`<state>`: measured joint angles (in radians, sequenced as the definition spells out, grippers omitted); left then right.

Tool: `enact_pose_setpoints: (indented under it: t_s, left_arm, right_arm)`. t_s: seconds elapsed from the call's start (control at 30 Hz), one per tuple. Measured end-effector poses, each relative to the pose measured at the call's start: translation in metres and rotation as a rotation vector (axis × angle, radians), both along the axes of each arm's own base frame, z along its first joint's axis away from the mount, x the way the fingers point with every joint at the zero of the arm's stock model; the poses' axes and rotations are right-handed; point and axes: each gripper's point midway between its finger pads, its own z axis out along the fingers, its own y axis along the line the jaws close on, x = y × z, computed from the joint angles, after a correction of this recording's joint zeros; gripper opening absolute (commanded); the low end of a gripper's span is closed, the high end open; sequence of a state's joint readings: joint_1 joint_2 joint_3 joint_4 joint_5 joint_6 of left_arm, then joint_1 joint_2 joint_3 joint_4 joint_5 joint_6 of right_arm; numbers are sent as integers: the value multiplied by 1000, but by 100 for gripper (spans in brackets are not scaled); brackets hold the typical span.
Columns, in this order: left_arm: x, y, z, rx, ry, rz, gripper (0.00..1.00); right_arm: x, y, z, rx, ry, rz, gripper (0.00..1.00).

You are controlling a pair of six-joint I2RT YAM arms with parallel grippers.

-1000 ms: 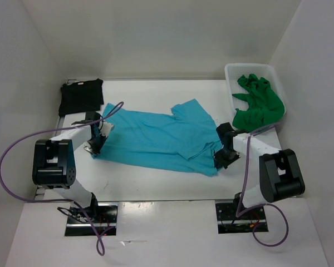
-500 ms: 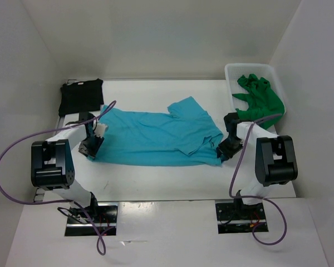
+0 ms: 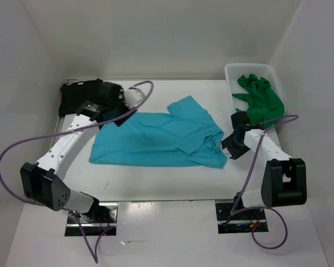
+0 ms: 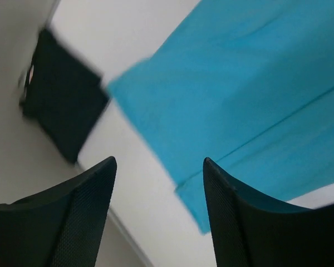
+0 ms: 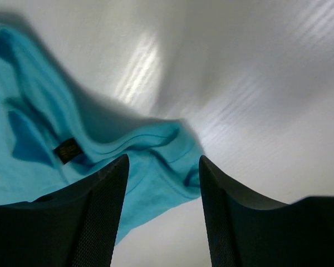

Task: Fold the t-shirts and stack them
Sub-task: Fold the flattened tshirt in 1/3 of the way

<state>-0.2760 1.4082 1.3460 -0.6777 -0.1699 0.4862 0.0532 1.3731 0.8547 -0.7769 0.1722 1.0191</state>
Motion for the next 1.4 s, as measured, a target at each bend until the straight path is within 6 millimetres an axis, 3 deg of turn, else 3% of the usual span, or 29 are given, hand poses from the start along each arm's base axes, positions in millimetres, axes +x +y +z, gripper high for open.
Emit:
enact_pose_setpoints:
  t_s: [0.1, 0.23, 0.37, 0.5, 0.73, 1.0, 1.27, 1.4]
  left_arm:
    - [-6, -100, 0, -12, -8, -285, 73]
    - [-30, -197, -48, 8, 81, -531, 73]
    - [-64, -267, -98, 25, 158, -730, 73]
    - [-88, -310, -117, -6, 157, -859, 67]
    - [-86, -337, -124, -71, 116, -929, 60]
    - [-96, -341, -167, -32, 202, -994, 60]
    - [-88, -344, -181, -16, 188, -970, 51]
    - [-88, -345, -182, -15, 189, -968, 51]
  right_arm:
    - [-13, -6, -14, 5, 37, -37, 57]
    - [-27, -18, -30, 10, 89, -107, 57]
    - [-30, -24, -38, 7, 114, -135, 55]
    - [-28, -24, -41, 8, 105, -136, 52]
    - [-30, -23, -45, 10, 112, -131, 52]
    - [-29, -23, -45, 10, 110, -116, 52]
    - [-27, -23, -45, 11, 101, -98, 50]
    - [-27, -22, -45, 13, 100, -91, 50]
